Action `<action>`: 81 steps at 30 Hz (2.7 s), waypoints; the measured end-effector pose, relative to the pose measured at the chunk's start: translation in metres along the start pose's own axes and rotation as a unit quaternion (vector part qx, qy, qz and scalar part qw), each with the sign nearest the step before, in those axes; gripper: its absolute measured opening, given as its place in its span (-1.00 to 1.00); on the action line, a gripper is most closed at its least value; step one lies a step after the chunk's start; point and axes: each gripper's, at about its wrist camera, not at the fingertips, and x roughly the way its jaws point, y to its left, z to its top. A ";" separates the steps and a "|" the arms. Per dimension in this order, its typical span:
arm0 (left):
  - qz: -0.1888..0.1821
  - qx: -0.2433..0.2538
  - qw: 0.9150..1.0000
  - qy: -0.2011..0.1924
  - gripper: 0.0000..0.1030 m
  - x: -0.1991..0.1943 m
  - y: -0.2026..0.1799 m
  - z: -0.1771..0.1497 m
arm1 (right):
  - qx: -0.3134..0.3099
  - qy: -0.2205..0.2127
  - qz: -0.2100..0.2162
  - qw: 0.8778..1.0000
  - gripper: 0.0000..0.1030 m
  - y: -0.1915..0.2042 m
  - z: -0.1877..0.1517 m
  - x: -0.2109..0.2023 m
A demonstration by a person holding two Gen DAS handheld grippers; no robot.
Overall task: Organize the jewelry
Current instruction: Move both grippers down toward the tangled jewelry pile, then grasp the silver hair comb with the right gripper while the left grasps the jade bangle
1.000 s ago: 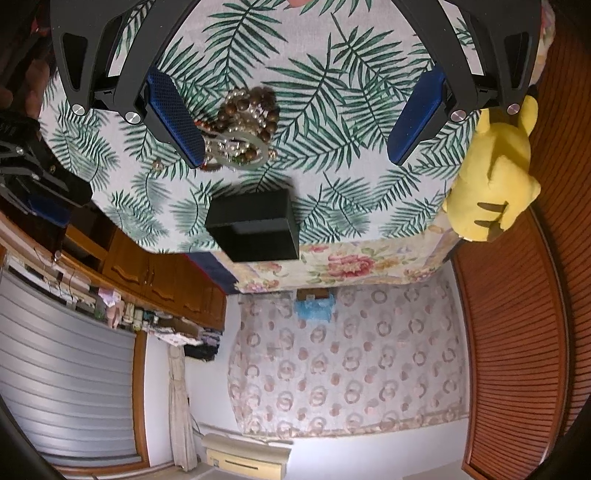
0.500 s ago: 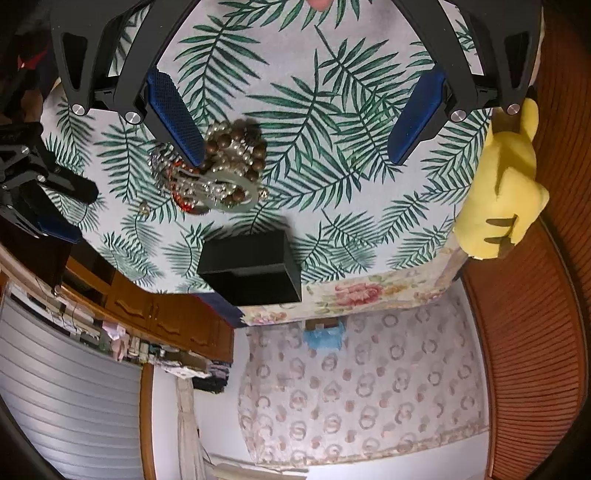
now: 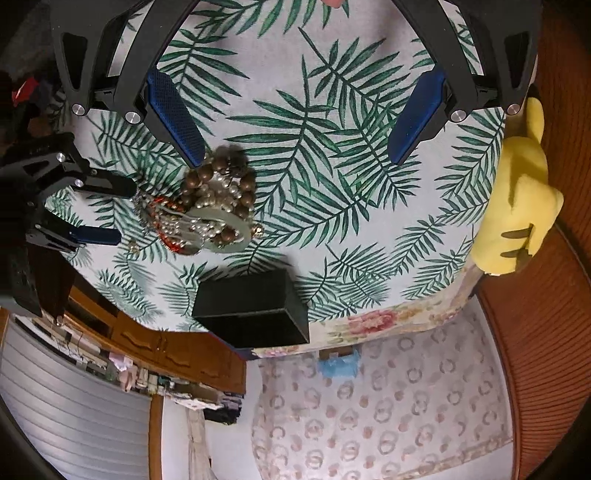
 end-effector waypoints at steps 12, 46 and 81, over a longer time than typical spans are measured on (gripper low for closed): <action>-0.054 -0.019 0.998 -0.007 0.85 0.017 0.008 0.015 | -0.017 0.048 0.020 0.999 0.59 -0.002 0.009 0.030; -0.136 -0.037 0.990 0.029 -0.82 0.083 -0.014 0.056 | -0.017 -0.018 0.002 1.000 0.16 -0.028 0.019 -0.020; -0.126 -0.005 0.989 0.072 -0.77 0.108 -0.019 0.069 | -0.019 -0.022 -0.008 1.000 0.16 -0.031 0.027 -0.019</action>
